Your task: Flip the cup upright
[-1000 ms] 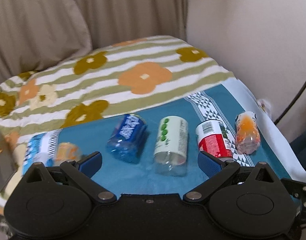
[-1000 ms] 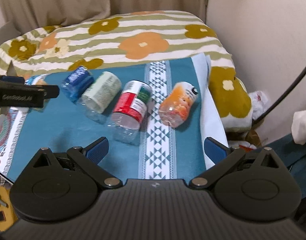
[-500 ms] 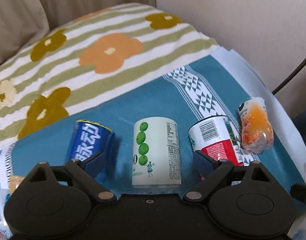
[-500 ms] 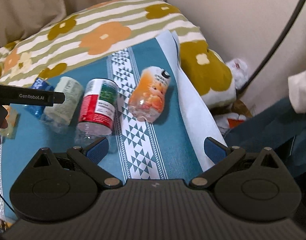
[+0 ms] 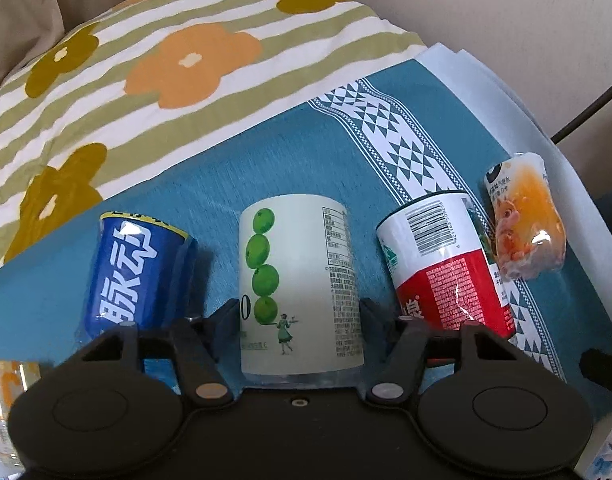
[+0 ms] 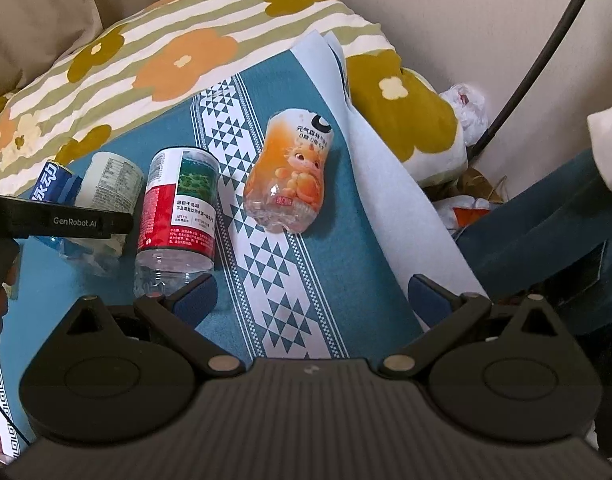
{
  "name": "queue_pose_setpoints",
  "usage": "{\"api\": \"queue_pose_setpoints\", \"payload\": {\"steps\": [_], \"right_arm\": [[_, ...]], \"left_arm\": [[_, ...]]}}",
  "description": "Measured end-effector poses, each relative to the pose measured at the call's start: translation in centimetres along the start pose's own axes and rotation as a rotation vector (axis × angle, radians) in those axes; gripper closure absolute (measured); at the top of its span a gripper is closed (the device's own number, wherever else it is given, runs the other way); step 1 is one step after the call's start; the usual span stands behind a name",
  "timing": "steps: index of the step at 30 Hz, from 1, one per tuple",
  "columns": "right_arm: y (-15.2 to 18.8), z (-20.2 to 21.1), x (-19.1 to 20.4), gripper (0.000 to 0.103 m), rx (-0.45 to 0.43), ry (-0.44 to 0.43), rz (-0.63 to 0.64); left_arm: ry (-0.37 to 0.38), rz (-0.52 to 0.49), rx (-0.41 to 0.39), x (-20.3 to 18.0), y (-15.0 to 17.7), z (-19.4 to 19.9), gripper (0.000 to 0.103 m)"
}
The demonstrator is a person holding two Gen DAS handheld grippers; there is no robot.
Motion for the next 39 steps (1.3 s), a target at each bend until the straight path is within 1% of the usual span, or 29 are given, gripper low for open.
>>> {"api": "queue_pose_setpoints", "payload": {"steps": [8,14,20,26,31,35,39], "right_arm": [[-0.4,0.1,0.3,0.000,-0.009,-0.008,0.030],[-0.8,0.9,0.5,0.000,-0.030,-0.028,0.073],[-1.2,2.1,1.0,0.000,-0.064,-0.062,0.145],[-1.3,3.0,2.1,0.000,-0.091,-0.115,0.242],[-1.1,3.1,3.4,0.000,-0.101,-0.161,0.323],[-0.6,2.9,4.4,0.000,-0.107,-0.192,0.378],[0.3,2.4,5.0,0.000,-0.099,-0.216,0.421]], "left_arm": [[-0.022,0.007,-0.034,0.2,-0.1,0.8,0.037],[-0.038,0.052,-0.076,0.5,0.3,3.0,0.037],[-0.056,0.131,-0.122,0.9,1.7,5.9,0.037],[-0.092,0.241,-0.173,1.8,4.1,9.0,0.037],[-0.124,0.330,-0.195,2.7,6.7,10.6,0.037],[-0.139,0.393,-0.191,3.2,8.9,10.9,0.037],[-0.142,0.435,-0.163,3.3,10.7,9.9,0.037]]}}
Point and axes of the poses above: each gripper's, at about its wrist camera, not at the fingertips, and z roughly against the way its jaws point, x to its left, y to its underside, the point moved 9 cm from there along -z, roughly the way its jaws point, and after that the axes turned 11 degrees about z, right-handed, at the moved point
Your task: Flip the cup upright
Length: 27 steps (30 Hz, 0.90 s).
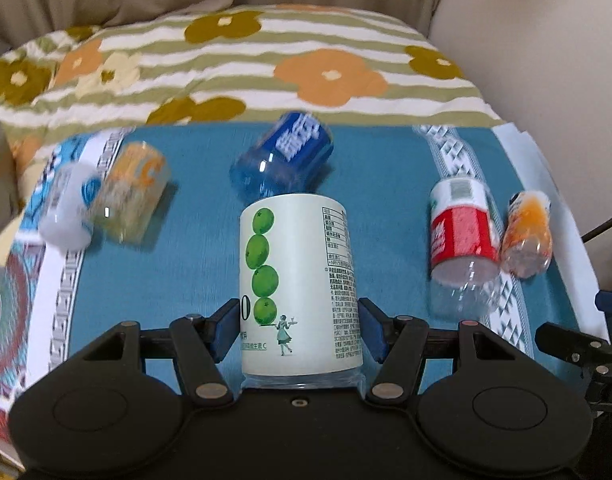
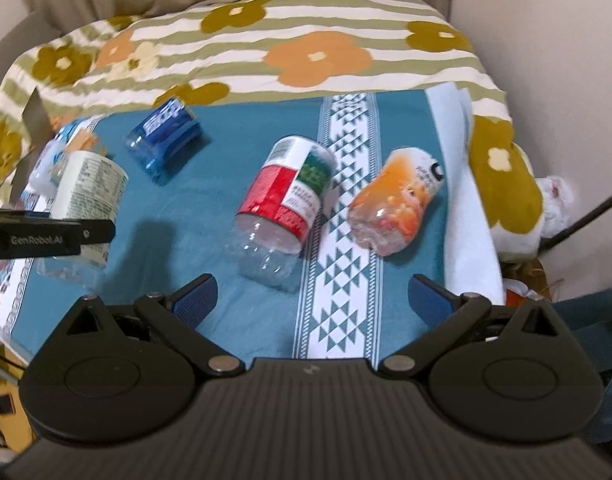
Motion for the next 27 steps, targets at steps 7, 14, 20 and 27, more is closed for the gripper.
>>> {"api": "queue_pose_setpoints", "payload": {"steps": [7,14,20,27], "right_arm": [[1.8,-1.8,1.1,0.000,0.042,-0.035,0.026],[3.0,-2.6,0.8,0.000,0.066,-0.044,0.016],[3.3,-2.5,0.4,0.000,0.065,-0.038,0.011],[3.6,-2.2,0.4,0.000,0.067,-0.030,0.003]], "left_arm": [[-0.021,-0.007,0.069,0.5,3.0,-2.0,0.037],[-0.053,-0.033,0.111,0.8,4.5,-3.5,0.036],[-0.072,-0.041,0.111,0.6,4.4,-3.6,0.017],[-0.087,-0.045,0.101,0.7,4.1,-3.5,0.013]]}}
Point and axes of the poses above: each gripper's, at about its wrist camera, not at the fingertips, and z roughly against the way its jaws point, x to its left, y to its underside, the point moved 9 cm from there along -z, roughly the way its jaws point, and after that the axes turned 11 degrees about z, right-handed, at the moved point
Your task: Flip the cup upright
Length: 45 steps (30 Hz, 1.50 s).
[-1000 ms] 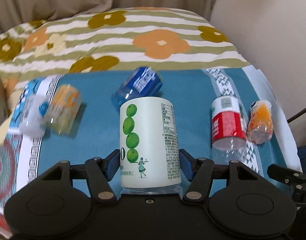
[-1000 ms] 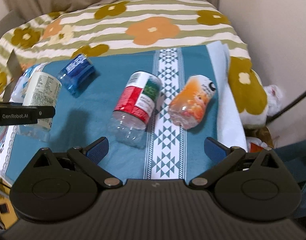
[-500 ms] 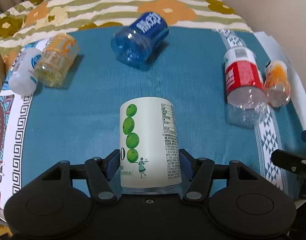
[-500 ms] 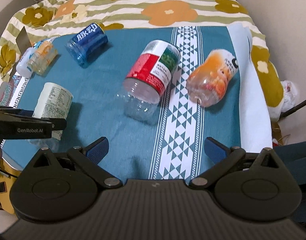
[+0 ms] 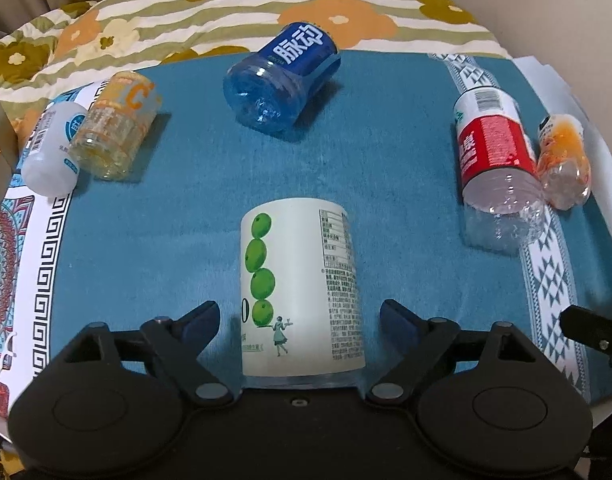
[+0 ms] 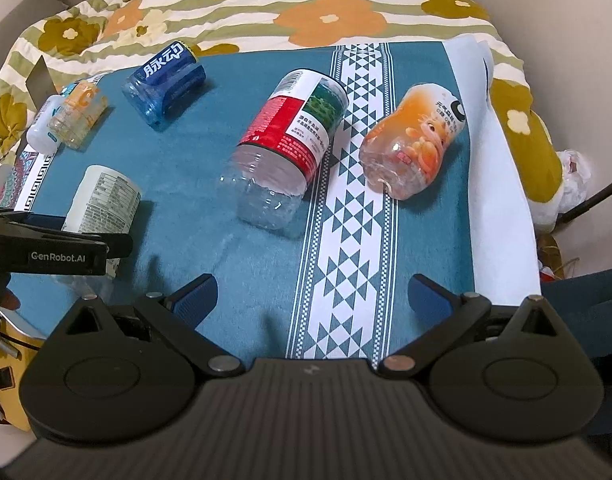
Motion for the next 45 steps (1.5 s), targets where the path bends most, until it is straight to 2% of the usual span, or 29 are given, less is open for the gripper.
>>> {"api": "queue_pose_setpoints", "payload": {"steps": [4,7,11,18,24,27,34,38,45], "right_arm": [[0.1,0.2,0.1,0.000,-0.009,0.007,0.004],[0.1,0.5,0.3,0.000,-0.015,0.004,0.011],[-0.2,1.1,0.9,0.000,-0.026,-0.002,0.035],[-1.6,2.7,2.3,0.000,-0.052,0.000,0.064],[-4.0,4.0,5.8,0.000,-0.073,-0.010,0.106],[-5.3,3.9,8.5,0.000,-0.055,-0.069,0.079],[-9.2,0.5,15.3,0.000,0.026,-0.211,0.024],[-11.0,-2.8,18.2,0.000,0.093,-0.298,-0.088],[-12.0,-7.8,20.6,0.001,0.183,-0.295,-0.174]], "left_arm": [[0.012,0.013,-0.009,0.2,0.1,0.3,0.012],[0.015,0.024,-0.024,0.3,0.2,1.0,0.005],[0.016,0.044,-0.052,0.6,0.2,2.2,0.001],[0.019,0.095,-0.078,2.4,0.2,4.8,0.000],[0.047,0.137,-0.102,5.6,0.8,7.1,0.000],[0.054,0.160,-0.119,8.0,1.1,8.3,0.000],[0.068,0.144,-0.165,13.3,1.7,10.0,0.000],[0.093,0.154,-0.152,15.9,2.5,9.7,0.000],[0.097,0.158,-0.123,19.7,3.5,8.9,0.000]]}}
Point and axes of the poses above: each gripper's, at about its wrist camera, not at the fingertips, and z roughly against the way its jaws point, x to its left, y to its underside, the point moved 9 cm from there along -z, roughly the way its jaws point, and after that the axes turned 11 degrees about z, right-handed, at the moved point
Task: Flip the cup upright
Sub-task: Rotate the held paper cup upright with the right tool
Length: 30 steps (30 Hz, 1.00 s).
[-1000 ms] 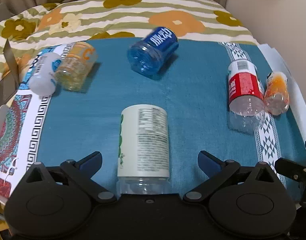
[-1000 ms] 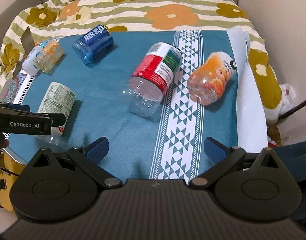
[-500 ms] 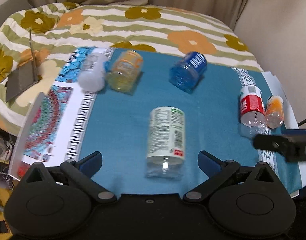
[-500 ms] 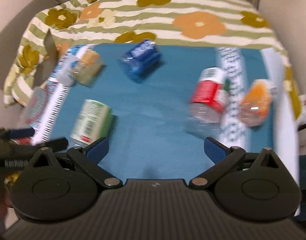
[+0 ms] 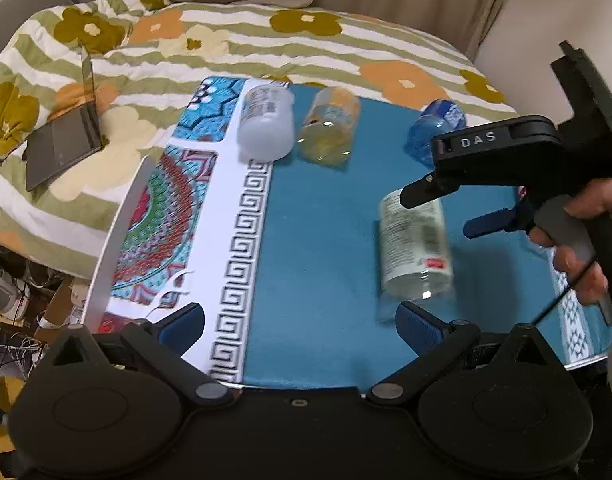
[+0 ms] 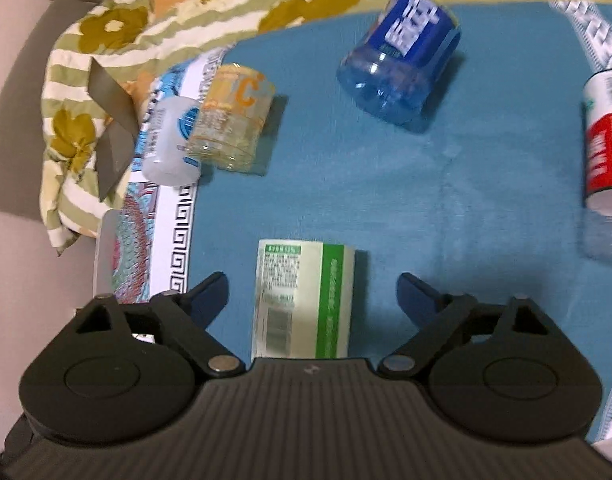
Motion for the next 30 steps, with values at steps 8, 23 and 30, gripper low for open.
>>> {"api": "queue_pose_setpoints", "payload": {"steps": [8,23,30], "right_arm": [[0.1,-1.7,-0.5,0.015,0.006,0.010,-0.074],[0.1,2.3,1.1,0.030,-0.118,-0.019,-0.046],[0.2,9.4,2.2,0.030,-0.471,0.203,0.127]], "left_arm": [[0.009,-0.008,0.029,2.1,0.2,-0.9,0.000],[0.028,-0.010,0.026,2.3,-0.4,-0.6,0.000],[0.035,-0.010,0.010,2.5,-0.8,-0.4,0.000]]}}
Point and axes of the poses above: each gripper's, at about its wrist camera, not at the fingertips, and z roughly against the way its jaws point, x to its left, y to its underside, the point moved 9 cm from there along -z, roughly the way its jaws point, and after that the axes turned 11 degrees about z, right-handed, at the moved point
